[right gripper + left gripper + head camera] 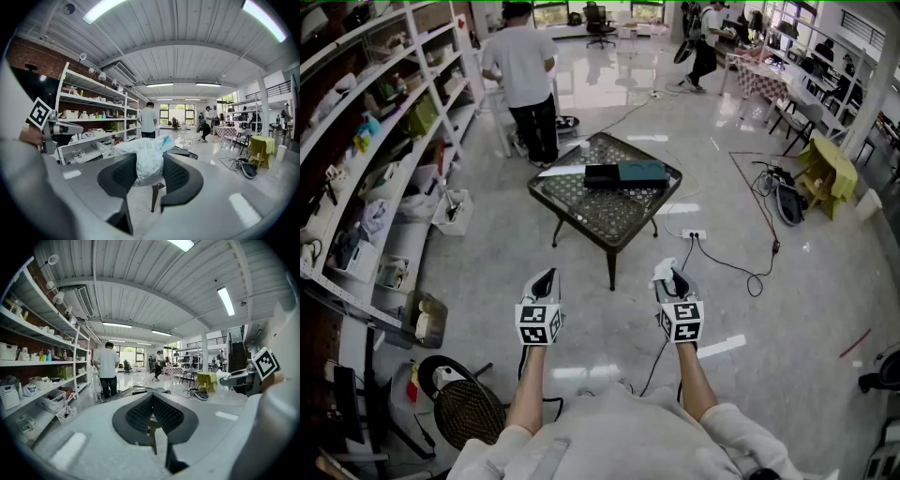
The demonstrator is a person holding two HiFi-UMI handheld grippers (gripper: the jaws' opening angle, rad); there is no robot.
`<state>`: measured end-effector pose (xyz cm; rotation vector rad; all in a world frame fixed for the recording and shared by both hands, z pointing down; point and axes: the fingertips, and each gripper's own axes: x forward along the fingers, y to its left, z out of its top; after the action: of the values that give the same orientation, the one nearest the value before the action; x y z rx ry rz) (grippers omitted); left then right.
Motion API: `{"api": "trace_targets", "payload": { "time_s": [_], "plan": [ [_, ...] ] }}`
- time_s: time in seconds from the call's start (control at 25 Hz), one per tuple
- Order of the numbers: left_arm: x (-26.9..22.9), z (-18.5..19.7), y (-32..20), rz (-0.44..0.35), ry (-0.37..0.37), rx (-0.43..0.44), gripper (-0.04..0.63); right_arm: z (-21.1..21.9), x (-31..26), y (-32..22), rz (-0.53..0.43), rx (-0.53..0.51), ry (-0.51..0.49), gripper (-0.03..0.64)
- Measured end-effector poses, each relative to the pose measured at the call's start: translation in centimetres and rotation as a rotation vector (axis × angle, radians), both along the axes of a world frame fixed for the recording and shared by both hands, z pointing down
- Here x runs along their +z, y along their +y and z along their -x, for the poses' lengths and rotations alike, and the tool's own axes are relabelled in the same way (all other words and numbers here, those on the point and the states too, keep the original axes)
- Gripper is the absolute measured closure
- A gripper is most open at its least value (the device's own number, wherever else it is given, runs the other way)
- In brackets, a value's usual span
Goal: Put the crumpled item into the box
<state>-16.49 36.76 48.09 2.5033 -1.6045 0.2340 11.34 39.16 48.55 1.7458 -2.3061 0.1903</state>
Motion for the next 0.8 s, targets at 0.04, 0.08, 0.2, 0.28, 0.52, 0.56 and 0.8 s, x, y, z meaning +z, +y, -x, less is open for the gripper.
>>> {"api": "trace_targets", "payload": {
  "time_s": [0.04, 0.08, 0.2, 0.28, 0.52, 0.56, 0.8],
  "plan": [
    [-0.1, 0.0, 0.0, -0.001, 0.0, -0.001, 0.591, 0.0, 0.1, 0.0, 0.0, -0.001, 0.0, 0.474],
    [-0.1, 0.0, -0.1, -0.002, 0.0, -0.002, 0.591, 0.1, 0.1, -0.1, 0.0, -0.002, 0.0, 0.474],
    [-0.1, 0.0, -0.3, -0.003, -0.001, -0.004, 0.591, 0.2, 0.3, -0.3, 0.001, -0.006, 0.001, 0.476],
    [0.1, 0.1, -0.3, -0.001, -0.002, -0.006, 0.591, 0.4, 0.5, -0.5, 0.001, -0.011, 0.002, 0.476],
    [0.4, -0.2, -0.5, 0.008, -0.002, -0.009, 0.591, 0.5, 0.6, -0.8, 0.005, -0.023, -0.008, 0.474],
    [0.4, -0.4, -0.5, 0.01, -0.003, -0.009, 0.591, 0.4, 0.7, -0.8, 0.005, -0.025, -0.015, 0.474],
    [1.1, -1.7, -0.5, 0.023, -0.005, -0.016, 0.591, -0.3, 1.4, -1.2, 0.02, -0.047, -0.012, 0.474]
  ]
}}
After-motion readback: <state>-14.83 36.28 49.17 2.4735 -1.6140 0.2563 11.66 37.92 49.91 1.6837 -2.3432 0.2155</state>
